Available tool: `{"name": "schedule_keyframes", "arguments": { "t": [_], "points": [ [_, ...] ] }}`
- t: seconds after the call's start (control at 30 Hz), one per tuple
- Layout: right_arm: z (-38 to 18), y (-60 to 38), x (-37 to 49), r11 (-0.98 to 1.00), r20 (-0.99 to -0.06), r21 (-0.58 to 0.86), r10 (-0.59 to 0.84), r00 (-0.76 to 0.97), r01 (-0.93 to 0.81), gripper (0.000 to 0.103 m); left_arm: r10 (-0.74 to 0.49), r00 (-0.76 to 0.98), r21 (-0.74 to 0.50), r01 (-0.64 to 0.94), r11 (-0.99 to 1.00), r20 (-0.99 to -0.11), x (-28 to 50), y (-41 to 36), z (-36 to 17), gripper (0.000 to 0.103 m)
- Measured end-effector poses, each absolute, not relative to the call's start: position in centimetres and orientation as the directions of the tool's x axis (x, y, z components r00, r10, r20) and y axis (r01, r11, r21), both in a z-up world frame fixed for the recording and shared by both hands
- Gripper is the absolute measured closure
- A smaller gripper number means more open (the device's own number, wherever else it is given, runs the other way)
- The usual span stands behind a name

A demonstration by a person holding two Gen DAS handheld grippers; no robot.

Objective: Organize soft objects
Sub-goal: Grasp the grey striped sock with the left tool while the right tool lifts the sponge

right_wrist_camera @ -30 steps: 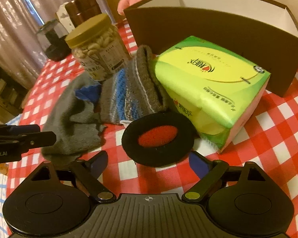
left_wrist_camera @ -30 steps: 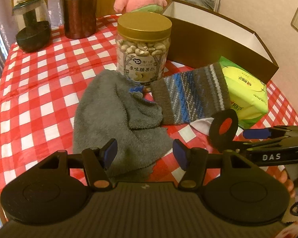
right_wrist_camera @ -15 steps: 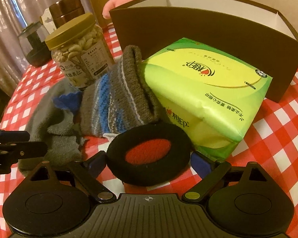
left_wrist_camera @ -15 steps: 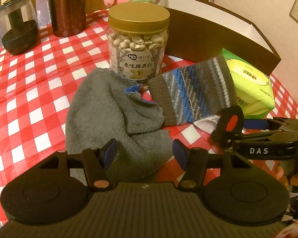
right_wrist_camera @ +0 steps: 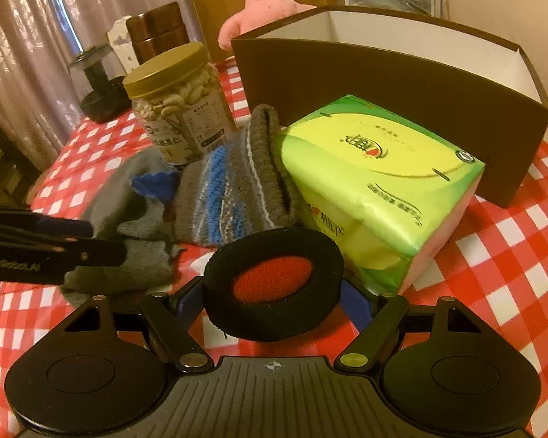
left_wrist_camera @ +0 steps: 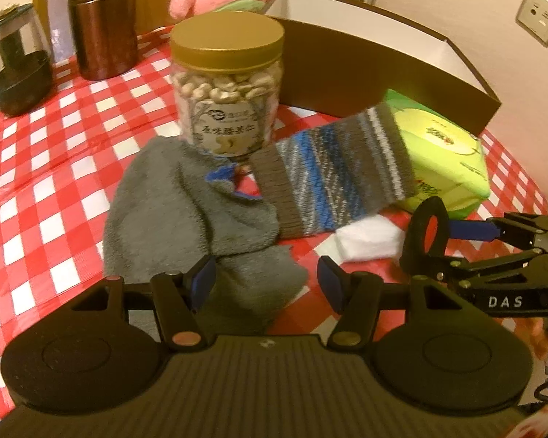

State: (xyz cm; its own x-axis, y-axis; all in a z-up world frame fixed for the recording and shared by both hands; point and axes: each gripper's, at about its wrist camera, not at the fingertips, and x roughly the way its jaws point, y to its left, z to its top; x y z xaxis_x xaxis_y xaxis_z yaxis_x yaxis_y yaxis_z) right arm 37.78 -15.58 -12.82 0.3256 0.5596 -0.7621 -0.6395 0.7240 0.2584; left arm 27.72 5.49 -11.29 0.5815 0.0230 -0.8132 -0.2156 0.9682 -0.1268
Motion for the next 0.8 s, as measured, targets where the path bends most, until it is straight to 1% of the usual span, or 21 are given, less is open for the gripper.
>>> {"name": "schedule_keyframes", "arguments": {
  "t": [0.3, 0.53, 0.7, 0.8],
  "points": [
    [-12.1, -19.0, 37.2, 0.756, -0.775, 0.27, 0.538, 0.331, -0.597, 0.025, -0.023, 0.599, -0.137, -0.146, 0.98, -0.8, 28.8, 3.4, -10.8, 0.044],
    [-11.6, -23.2, 37.4, 0.816, -0.784, 0.269, 0.494, 0.376, -0.512, 0.025, -0.07, 0.62, -0.158, -0.087, 0.984, -0.782, 30.6, 1.3, -10.6, 0.044],
    [-11.3, -25.8, 38.2, 0.857, -0.783, 0.269, 0.46, 0.418, -0.44, 0.025, -0.084, 0.64, -0.161, -0.063, 0.985, -0.764, 32.6, -0.1, -10.2, 0.042],
    [-11.0, -27.4, 39.1, 0.876, -0.781, 0.272, 0.443, 0.441, -0.398, 0.025, -0.076, 0.642, -0.142, -0.052, 0.989, -0.763, 33.7, -1.1, -10.2, 0.042]
  ]
}}
